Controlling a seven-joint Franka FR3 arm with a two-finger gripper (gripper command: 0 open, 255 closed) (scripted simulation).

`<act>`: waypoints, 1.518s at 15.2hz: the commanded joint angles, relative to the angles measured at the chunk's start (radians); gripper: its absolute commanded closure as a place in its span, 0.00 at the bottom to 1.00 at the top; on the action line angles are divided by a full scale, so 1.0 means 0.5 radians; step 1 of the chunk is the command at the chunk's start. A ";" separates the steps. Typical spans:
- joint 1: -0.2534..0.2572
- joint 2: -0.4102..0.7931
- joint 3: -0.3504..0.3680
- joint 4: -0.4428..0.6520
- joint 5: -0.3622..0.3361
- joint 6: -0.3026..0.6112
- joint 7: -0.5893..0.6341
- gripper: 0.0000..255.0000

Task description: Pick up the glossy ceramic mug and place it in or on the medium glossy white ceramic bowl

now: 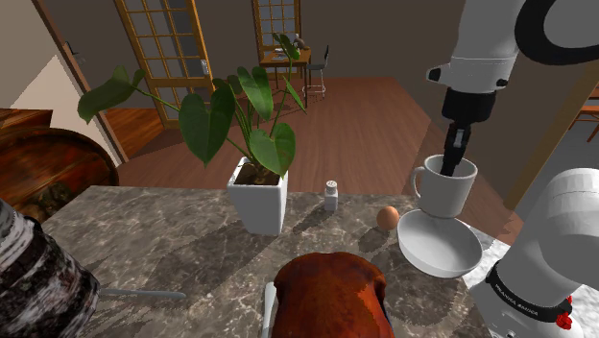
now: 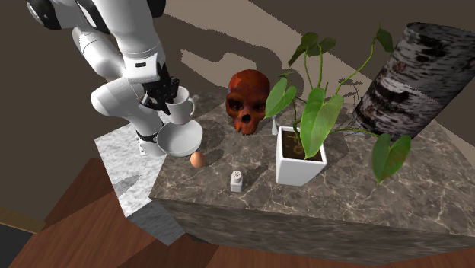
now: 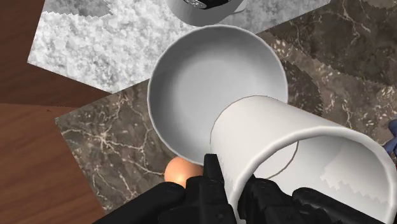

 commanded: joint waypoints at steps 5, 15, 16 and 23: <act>-0.012 -0.150 -0.037 -0.192 -0.032 0.033 -0.038 1.00; -0.007 -0.205 -0.025 -0.481 -0.020 0.267 -0.050 1.00; -0.006 -0.208 -0.024 -0.509 -0.018 0.292 -0.051 1.00; -0.005 -0.211 -0.021 -0.565 -0.015 0.344 -0.054 1.00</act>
